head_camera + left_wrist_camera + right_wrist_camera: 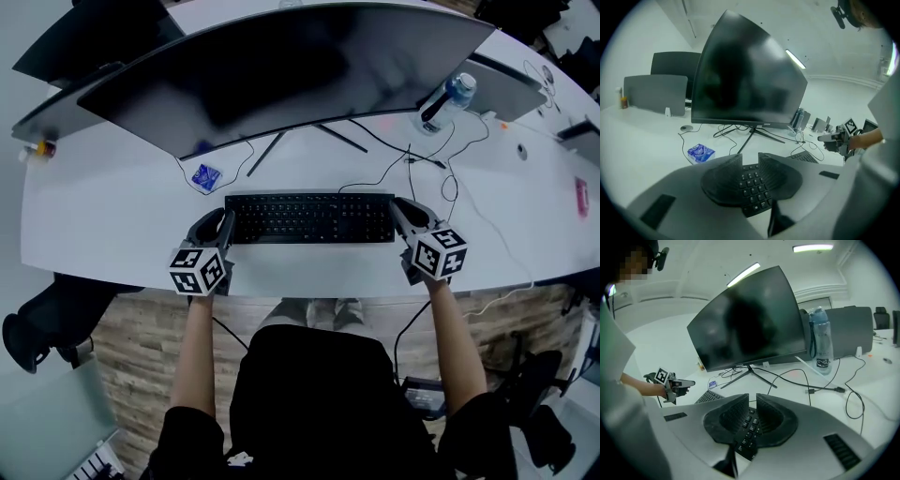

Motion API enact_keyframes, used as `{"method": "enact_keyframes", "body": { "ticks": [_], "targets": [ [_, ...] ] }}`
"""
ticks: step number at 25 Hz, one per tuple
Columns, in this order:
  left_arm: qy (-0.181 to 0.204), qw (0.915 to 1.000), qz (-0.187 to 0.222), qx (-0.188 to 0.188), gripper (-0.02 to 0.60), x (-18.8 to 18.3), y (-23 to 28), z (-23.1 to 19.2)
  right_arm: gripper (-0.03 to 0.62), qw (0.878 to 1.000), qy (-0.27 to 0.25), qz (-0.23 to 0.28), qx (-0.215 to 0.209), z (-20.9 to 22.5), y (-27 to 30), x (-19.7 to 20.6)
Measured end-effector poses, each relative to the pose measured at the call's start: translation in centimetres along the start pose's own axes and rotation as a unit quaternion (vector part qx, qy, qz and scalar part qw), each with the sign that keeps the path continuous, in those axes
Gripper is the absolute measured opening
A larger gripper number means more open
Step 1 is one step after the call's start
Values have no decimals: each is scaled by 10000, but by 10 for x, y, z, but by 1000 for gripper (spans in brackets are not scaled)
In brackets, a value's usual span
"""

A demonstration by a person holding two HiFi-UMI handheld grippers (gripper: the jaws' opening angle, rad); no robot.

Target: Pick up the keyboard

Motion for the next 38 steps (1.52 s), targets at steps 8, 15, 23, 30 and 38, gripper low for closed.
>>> {"method": "enact_keyframes", "body": {
  "ticks": [8,15,23,30,38],
  "targets": [
    [-496,9975,-481,136,217,28,20,-38,160,9976,625,-212,219,21,9,27],
    [-850,9933,-728,274,264,37,44,-62,221,9911,1216,-423,346,52,24,52],
    [-1345,9833,-972,741,264,45,57,-70,244,9814,1756,-722,286,74,44,76],
    [-1327,9756,-1381,1077,264,52,75,-61,244,9768,1905,-962,-168,72,59,71],
    [-1242,9708,-1667,1200,264,51,84,-61,242,9747,1825,-1178,-531,64,71,65]
  ]
}}
Point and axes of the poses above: the fingertips, and each gripper's own axes: y forward along the fingers, z to its right, x out of its underside, the point moved 4 cm from there along -y, backward along the fingers, and after that the axes turned 1 degree about -y, right-handed, at the moved point
